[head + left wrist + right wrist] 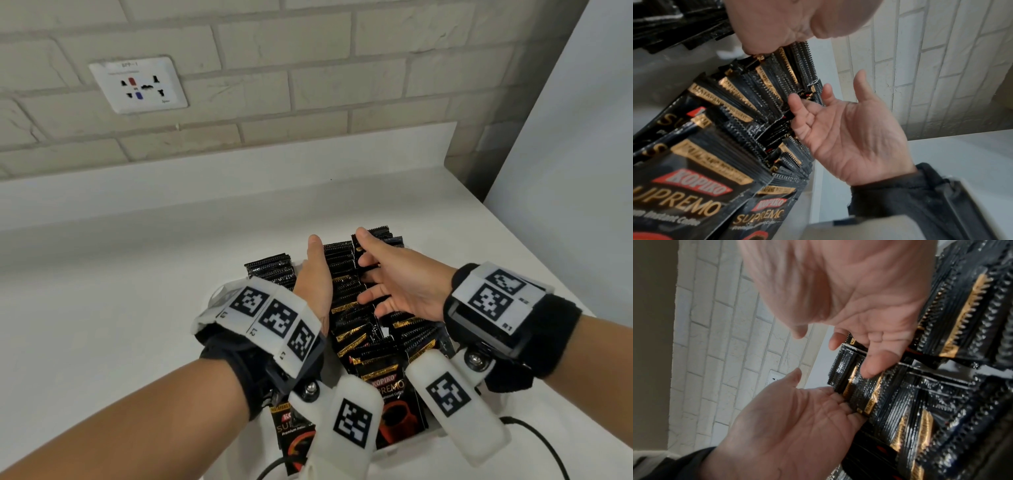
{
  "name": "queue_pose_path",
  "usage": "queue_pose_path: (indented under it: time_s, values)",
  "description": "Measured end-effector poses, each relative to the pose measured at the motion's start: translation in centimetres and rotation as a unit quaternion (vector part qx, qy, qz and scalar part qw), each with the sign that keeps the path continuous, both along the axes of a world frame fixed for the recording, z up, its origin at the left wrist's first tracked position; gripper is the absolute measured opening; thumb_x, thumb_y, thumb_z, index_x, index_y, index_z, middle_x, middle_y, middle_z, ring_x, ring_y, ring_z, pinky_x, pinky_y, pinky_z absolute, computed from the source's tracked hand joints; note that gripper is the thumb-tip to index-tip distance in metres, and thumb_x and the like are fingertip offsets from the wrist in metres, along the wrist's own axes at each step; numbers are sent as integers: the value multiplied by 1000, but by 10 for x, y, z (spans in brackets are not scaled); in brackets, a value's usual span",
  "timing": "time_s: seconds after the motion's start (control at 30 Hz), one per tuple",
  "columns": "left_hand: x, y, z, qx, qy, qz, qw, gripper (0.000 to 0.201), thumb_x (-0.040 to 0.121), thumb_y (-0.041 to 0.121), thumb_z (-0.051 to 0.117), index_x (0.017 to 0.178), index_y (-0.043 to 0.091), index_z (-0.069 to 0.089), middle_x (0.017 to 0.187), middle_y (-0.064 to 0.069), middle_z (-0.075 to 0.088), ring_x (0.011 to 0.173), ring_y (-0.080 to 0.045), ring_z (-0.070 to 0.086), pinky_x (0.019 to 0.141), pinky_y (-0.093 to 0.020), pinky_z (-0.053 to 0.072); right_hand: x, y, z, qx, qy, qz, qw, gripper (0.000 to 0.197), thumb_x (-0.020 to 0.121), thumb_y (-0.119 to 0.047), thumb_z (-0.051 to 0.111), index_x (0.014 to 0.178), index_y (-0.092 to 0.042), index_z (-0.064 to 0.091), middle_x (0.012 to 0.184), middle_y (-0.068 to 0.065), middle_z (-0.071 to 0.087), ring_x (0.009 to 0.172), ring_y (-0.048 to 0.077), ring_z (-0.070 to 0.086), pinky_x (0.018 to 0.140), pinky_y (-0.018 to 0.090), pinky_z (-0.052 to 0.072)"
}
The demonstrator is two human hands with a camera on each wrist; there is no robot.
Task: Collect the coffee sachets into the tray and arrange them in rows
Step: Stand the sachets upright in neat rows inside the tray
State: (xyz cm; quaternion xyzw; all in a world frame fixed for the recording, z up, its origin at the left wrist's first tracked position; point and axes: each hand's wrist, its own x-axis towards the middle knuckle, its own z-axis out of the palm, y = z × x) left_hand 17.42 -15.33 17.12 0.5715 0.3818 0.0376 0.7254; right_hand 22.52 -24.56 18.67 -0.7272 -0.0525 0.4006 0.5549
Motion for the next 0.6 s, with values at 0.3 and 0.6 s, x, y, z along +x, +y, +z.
queue_pose_path:
  time_s: [0.3,0.6]
  values:
    - [3,0,1,39,-4,11,999,62,98,48,25,148,12,19,155,-10,19,142,-21,18,117,-38,15,1,10,-1,1,-13,-10,1000,45,87,-65,30,80,-21,42,139,8,37,74,19,55,54,26,42]
    - [3,3,-2,32,-1,9,999,64,97,50,24,148,13,17,156,-10,16,143,-21,15,117,-38,13,1,19,-3,-4,-8,-8,1000,48,85,-68,28,82,-22,41,121,3,44,72,18,54,52,25,44]
